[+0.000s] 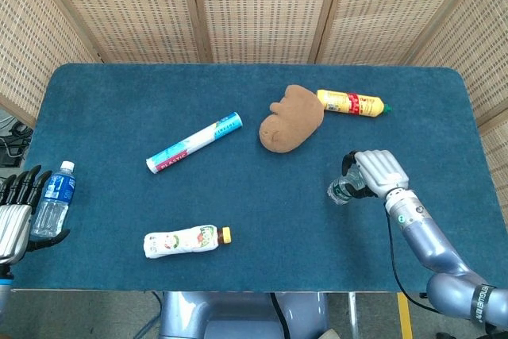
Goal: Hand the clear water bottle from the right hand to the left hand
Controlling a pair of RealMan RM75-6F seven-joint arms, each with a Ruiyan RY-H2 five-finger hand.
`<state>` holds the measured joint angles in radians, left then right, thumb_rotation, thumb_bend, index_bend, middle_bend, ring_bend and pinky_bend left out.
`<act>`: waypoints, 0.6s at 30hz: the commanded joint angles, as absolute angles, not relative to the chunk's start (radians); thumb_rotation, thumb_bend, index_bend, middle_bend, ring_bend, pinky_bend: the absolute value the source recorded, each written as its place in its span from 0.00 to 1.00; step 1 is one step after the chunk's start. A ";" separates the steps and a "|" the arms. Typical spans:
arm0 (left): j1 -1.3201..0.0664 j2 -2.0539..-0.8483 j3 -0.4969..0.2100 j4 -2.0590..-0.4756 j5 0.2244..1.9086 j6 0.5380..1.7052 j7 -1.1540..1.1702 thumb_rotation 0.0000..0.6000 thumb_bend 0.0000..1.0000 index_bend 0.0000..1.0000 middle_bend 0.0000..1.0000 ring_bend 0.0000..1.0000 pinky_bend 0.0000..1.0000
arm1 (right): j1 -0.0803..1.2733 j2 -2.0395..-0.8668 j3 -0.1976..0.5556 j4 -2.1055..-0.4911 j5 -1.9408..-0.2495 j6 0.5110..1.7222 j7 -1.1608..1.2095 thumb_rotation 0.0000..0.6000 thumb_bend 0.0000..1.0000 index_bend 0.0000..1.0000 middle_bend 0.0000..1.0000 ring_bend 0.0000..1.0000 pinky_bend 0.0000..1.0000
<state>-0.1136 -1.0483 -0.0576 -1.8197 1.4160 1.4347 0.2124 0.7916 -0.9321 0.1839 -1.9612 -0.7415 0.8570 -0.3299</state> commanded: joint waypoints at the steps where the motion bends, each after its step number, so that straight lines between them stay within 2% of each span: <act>1: -0.124 -1.046 -0.059 -1.818 1.408 1.413 0.193 1.00 0.00 0.00 0.00 0.00 0.00 | 0.781 -0.887 0.215 -2.018 -0.790 0.872 -0.289 1.00 0.64 0.52 0.48 0.55 0.79; 6: -0.177 -1.046 -0.081 -1.798 1.395 1.327 0.098 1.00 0.00 0.00 0.00 0.00 0.00 | 0.801 -0.841 0.269 -2.088 -0.813 0.867 -0.247 1.00 0.64 0.52 0.48 0.55 0.79; 10: -0.259 -1.054 -0.105 -1.765 1.431 1.211 -0.085 1.00 0.00 0.00 0.00 0.00 0.00 | 0.857 -0.831 0.314 -2.134 -0.765 0.847 -0.244 1.00 0.64 0.52 0.48 0.55 0.79; 18: -0.438 -1.110 -0.172 -1.712 1.512 1.059 -0.340 1.00 0.00 0.00 0.00 0.00 0.00 | 1.026 -0.914 0.348 -2.156 -0.592 0.872 -0.335 1.00 0.65 0.52 0.48 0.55 0.79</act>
<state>-0.3663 -1.0788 -0.1372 -1.7409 1.4789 1.1237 -0.2605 0.9700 -0.8723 0.3372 -2.1511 -0.6492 0.8535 -0.2943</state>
